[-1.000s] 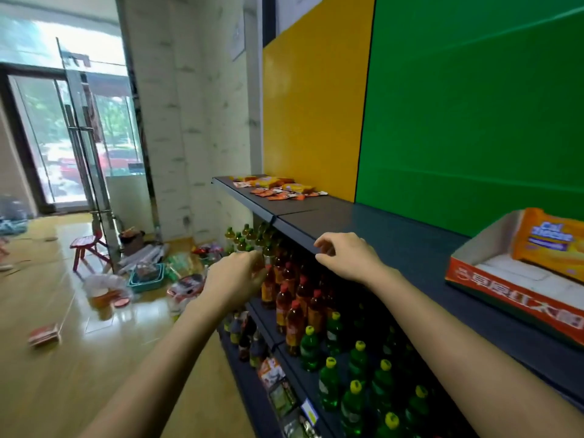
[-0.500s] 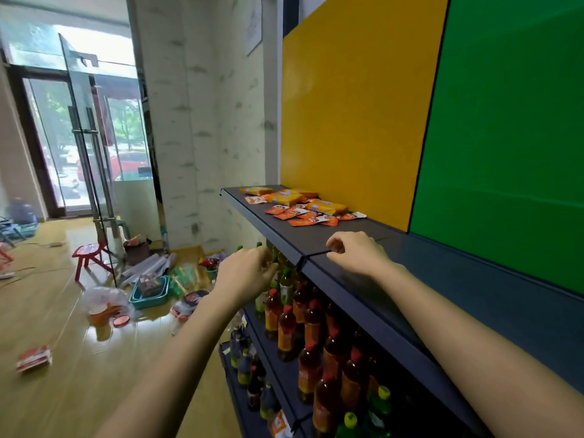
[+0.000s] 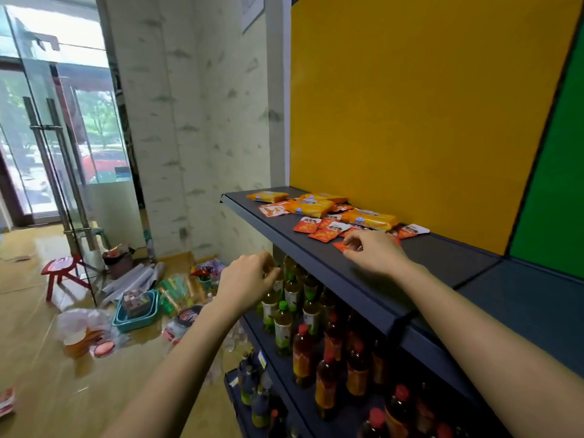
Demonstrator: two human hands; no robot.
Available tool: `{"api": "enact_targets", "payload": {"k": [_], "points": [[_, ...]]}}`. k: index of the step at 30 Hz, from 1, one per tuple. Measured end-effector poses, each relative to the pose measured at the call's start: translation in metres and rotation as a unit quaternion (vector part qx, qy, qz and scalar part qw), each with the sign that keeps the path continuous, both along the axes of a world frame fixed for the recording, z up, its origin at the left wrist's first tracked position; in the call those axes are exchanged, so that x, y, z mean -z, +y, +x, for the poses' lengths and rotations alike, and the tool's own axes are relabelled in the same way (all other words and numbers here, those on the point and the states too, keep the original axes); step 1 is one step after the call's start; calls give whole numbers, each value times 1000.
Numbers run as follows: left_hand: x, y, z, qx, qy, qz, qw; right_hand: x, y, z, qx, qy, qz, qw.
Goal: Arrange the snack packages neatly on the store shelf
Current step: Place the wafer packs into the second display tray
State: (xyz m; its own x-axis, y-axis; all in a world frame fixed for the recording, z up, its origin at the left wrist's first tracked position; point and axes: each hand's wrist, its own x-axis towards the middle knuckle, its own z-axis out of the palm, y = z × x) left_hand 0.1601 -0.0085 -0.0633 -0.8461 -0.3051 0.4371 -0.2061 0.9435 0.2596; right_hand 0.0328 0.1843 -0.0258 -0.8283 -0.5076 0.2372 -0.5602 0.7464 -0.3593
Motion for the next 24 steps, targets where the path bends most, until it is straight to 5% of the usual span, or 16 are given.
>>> {"api": "enact_targets", "payload": {"k": [24], "points": [[-18, -254, -254, 108, 26, 3, 994, -9, -208, -214, 228, -64, 13, 972]]}}
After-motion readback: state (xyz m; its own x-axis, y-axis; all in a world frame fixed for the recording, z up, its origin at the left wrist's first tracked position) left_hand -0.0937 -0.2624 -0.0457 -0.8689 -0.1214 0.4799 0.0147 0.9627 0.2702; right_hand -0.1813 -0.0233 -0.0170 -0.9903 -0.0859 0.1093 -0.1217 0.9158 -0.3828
